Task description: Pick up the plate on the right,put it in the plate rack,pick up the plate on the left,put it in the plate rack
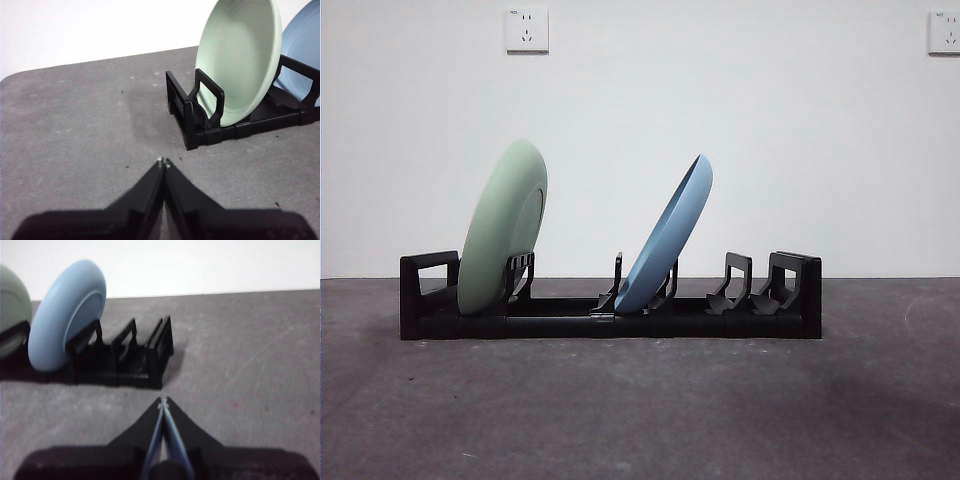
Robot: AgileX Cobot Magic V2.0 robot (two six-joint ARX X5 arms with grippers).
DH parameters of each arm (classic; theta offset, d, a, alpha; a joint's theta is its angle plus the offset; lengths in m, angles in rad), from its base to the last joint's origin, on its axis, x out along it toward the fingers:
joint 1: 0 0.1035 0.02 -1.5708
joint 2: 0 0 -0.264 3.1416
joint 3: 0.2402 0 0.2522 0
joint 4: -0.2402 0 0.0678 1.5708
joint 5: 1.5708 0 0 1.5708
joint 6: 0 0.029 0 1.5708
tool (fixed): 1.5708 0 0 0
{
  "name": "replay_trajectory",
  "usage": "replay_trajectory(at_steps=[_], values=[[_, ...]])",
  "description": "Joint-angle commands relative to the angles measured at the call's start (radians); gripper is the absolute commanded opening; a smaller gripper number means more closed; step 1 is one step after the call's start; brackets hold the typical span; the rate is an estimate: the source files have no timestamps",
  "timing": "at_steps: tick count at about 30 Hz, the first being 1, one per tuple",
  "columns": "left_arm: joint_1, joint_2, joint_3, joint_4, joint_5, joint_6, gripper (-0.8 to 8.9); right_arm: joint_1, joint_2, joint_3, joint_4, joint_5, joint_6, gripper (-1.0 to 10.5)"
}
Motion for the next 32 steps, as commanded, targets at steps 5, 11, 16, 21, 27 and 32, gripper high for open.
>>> replay_trajectory(at_steps=[5, 11, 16, 21, 27, 32], values=[[0.003, -0.003, -0.014, 0.003, 0.005, 0.008, -0.04, -0.054, -0.003, -0.017, -0.016, -0.004, -0.022, 0.0], [0.003, -0.003, -0.014, 0.003, 0.005, 0.008, -0.03, -0.102, -0.002, -0.017, -0.016, -0.013, -0.007, 0.0], [0.003, -0.003, -0.014, 0.003, 0.005, 0.008, -0.03, -0.101, -0.002, -0.017, -0.016, -0.012, -0.008, 0.0], [0.003, -0.003, -0.014, 0.003, 0.005, 0.008, -0.03, -0.101, -0.002, -0.017, -0.015, -0.013, -0.008, 0.0], [0.003, -0.003, -0.014, 0.003, 0.005, 0.008, -0.04, -0.101, -0.002, -0.017, -0.015, -0.013, -0.008, 0.0], [0.003, -0.003, -0.014, 0.003, 0.005, 0.008, -0.03, -0.101, -0.002, -0.017, -0.016, -0.013, -0.008, 0.0]])
